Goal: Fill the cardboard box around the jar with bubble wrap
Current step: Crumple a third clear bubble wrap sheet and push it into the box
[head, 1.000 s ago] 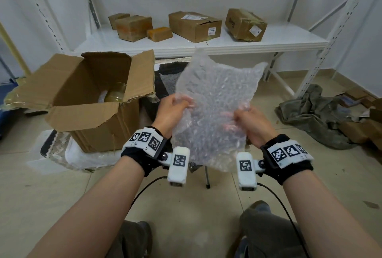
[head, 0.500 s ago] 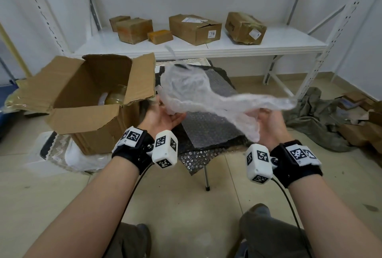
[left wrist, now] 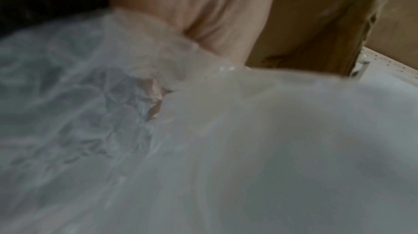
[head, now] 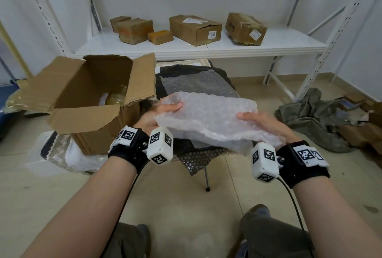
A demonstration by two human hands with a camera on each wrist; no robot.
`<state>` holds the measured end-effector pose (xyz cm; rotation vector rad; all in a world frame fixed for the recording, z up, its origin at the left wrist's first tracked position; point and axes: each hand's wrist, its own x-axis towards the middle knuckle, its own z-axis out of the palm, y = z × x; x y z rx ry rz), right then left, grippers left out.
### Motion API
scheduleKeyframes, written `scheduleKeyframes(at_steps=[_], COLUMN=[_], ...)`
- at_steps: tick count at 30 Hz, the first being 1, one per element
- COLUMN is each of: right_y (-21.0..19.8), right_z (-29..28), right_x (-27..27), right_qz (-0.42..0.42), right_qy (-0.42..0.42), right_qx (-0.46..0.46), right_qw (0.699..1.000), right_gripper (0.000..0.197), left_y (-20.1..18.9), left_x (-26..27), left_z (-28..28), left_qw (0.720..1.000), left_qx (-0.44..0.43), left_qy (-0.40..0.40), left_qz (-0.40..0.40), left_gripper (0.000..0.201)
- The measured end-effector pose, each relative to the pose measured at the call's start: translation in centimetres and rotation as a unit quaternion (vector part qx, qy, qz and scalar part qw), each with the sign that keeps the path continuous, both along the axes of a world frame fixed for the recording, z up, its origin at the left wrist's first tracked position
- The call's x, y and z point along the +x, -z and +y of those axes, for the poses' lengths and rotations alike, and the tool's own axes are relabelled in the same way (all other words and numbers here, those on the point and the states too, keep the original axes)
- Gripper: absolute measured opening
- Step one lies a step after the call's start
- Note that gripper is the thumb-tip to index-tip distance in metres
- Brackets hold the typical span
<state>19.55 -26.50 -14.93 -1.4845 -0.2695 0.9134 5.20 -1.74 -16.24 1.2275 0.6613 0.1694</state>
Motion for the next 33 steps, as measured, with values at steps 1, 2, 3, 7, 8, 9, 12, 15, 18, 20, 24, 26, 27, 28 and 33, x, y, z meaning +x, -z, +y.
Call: scheduleKeyframes(at_steps=[1,2,3,7,8,9,12,15,18,20,24,26,27,28,33], right_y=[0.2,0.3,0.8,1.5,1.6,1.8,2.3,2.2,2.1,2.1,2.3,2.4,2.4,2.4,2.8], right_z=[0.0,0.0,-0.1,0.3,0.3,0.4,0.7,0.7,0.6,0.5,0.4,0.5,0.5,0.5,0.9], right_x=[0.3,0.3,0.8,0.7,0.6,0.5,0.8,1.1,1.0,0.9,1.0,1.2,1.3,1.3,1.4], right_qz=[0.008,0.007,0.0,0.025,0.027,0.023,0.003,0.0,-0.009,-0.02,-0.006,0.005,0.004,0.002,-0.017], right_qy=[-0.023,-0.021,-0.015,0.016,0.026,0.039,0.086,0.13,0.142,0.102,0.017,0.043,0.057,0.071,0.104], right_qx=[-0.005,-0.006,-0.002,0.024,0.034,0.041,0.06,0.082,0.095,0.088,0.051,0.049,0.05,0.05,0.05], right_qw=[1.0,1.0,1.0,0.999,0.999,0.998,0.994,0.988,0.985,0.991,0.999,0.998,0.997,0.996,0.993], right_gripper=[0.022,0.022,0.026,0.044,0.043,0.041,0.036,0.036,0.034,0.038,0.056,0.06,0.057,0.051,0.029], left_y=[0.1,0.4,0.7,0.2,-0.2,-0.3,0.0,0.5,0.2,0.4,0.8,1.1,1.2,1.4,1.4], left_x=[0.0,-0.1,-0.1,0.1,0.1,0.2,-0.1,-0.5,-0.4,-0.2,0.0,0.1,0.2,0.3,0.7], left_z=[0.2,0.3,0.5,-0.5,-0.8,-0.9,-0.7,-0.9,-1.1,-0.8,-0.6,-0.3,0.0,0.1,-0.1], left_qw=[1.0,1.0,1.0,0.999,0.997,0.997,0.999,0.997,0.995,0.998,0.999,0.999,0.999,0.998,0.99], left_qx=[-0.007,-0.012,-0.009,0.001,0.016,0.017,-0.011,0.007,0.003,-0.02,-0.017,0.007,0.023,0.045,0.102], left_qy=[0.011,0.013,0.002,-0.053,-0.068,-0.064,0.031,0.072,0.095,0.063,-0.011,-0.029,-0.039,-0.051,-0.085], left_qz=[-0.008,-0.016,-0.022,0.011,0.025,0.03,0.015,0.016,0.009,-0.01,-0.029,-0.02,-0.014,-0.004,0.04], left_gripper=[0.02,0.027,0.034,0.033,0.037,0.041,0.047,0.018,0.021,0.028,0.017,0.018,0.022,0.029,0.044])
